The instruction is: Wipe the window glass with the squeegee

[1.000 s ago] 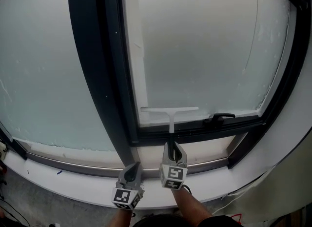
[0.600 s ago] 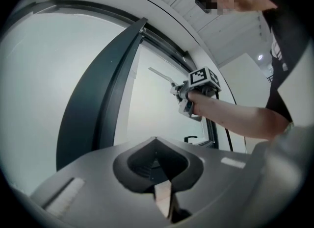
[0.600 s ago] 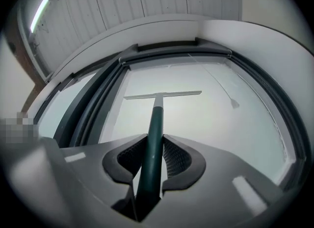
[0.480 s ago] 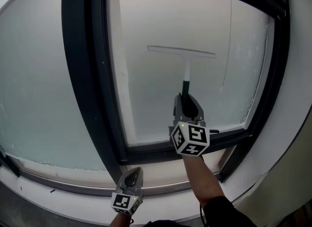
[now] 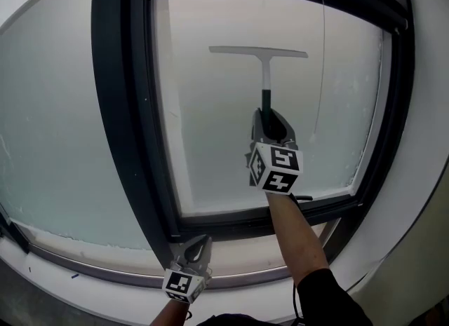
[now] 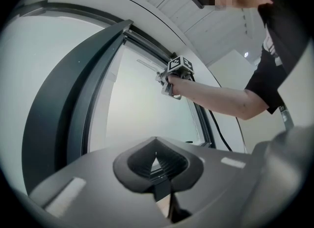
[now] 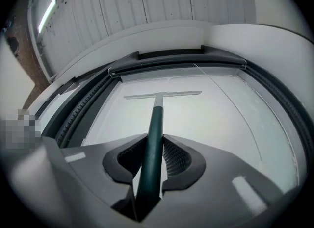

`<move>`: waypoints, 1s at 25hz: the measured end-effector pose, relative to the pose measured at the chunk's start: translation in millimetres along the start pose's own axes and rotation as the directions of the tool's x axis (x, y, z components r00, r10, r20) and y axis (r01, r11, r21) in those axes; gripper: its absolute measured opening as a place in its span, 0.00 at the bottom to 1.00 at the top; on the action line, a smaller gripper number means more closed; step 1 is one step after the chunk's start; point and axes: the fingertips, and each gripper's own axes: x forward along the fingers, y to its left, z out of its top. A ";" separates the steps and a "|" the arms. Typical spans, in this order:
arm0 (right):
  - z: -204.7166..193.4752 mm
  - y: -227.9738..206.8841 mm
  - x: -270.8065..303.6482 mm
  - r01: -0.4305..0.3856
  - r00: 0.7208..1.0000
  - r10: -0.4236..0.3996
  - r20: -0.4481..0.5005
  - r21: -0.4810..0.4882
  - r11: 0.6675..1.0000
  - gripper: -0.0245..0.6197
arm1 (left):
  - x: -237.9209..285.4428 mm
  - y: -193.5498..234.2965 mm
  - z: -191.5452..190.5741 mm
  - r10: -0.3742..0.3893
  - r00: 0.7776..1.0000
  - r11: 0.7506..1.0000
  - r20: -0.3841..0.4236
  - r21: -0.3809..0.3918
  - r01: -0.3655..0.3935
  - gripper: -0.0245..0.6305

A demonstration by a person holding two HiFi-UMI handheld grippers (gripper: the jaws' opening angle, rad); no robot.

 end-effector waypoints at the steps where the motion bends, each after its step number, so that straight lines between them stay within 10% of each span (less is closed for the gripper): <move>1: -3.4 -1.0 2.5 -0.002 1.000 0.002 -0.011 0.007 1.000 0.18 | 1.1 -0.7 1.1 -0.002 1.000 1.000 0.001 0.000 0.002 0.04; 25: -51.1 2.8 -19.4 0.011 0.995 -0.011 -0.101 -0.004 1.000 0.18 | -14.3 -4.7 -12.5 0.011 0.999 0.999 -0.034 -0.044 -0.012 0.04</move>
